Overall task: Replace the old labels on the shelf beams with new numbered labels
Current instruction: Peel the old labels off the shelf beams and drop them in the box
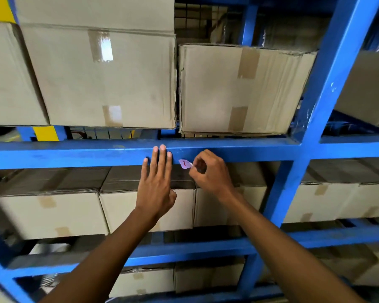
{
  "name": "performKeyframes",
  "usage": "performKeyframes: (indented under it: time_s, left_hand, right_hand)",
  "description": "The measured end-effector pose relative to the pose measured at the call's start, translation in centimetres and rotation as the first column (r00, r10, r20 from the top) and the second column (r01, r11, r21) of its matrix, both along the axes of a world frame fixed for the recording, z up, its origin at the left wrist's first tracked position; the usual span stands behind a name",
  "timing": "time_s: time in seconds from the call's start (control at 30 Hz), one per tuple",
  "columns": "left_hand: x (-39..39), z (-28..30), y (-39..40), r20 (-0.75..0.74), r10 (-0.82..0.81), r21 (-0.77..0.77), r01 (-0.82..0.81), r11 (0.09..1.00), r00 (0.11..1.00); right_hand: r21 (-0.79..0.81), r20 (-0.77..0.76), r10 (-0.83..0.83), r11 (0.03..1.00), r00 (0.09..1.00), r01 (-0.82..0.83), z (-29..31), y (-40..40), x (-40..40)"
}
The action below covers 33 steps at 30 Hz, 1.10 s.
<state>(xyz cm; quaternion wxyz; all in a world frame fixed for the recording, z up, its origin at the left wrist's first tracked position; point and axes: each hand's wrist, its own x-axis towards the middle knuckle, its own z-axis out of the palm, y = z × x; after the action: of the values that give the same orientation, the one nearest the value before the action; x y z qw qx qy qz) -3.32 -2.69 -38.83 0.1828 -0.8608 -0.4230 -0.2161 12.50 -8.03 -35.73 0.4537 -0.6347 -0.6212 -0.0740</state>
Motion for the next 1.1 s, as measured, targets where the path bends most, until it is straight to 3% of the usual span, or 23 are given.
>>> performKeyframes:
  time_s: [0.2,0.4,0.67,0.9,1.0,1.1]
  left_hand:
    - [1.8,-0.7,-1.2,0.118,-0.053,0.008,0.053,0.999,0.992]
    - [10.3,-4.9,-5.9,-0.010,-0.217,-0.114,0.215,0.970,0.976]
    - [25.3,-11.0,-14.0,-0.106,-0.307,-0.176,0.286,0.942,0.946]
    - [32.5,-15.8,-17.2,-0.269,-0.198,-0.306,0.112,0.945,0.943]
    - [34.1,-16.7,-17.5,-0.231,-0.103,-0.440,-0.010,0.898,0.968]
    - [35.2,-17.2,-17.6,-0.212,-0.054,-0.475,-0.055,0.879,0.976]
  right_hand:
    - [-0.011,-0.224,0.010,1.000,0.975,-0.013,-0.8,-4.5,3.8]
    - [-0.183,-0.478,-0.144,0.981,0.866,0.062,-6.7,-11.5,12.1]
    - [-0.525,-0.434,-0.404,0.840,0.805,0.139,-18.2,-21.0,27.0]
    - [-0.757,-0.385,-0.479,0.653,0.789,0.026,-27.1,-28.1,33.7]
    - [-0.804,-0.406,-0.503,0.593,0.763,-0.037,-29.4,-29.7,34.6]
    - [-0.861,-0.366,-0.508,0.502,0.779,-0.077,-30.5,-30.2,35.2]
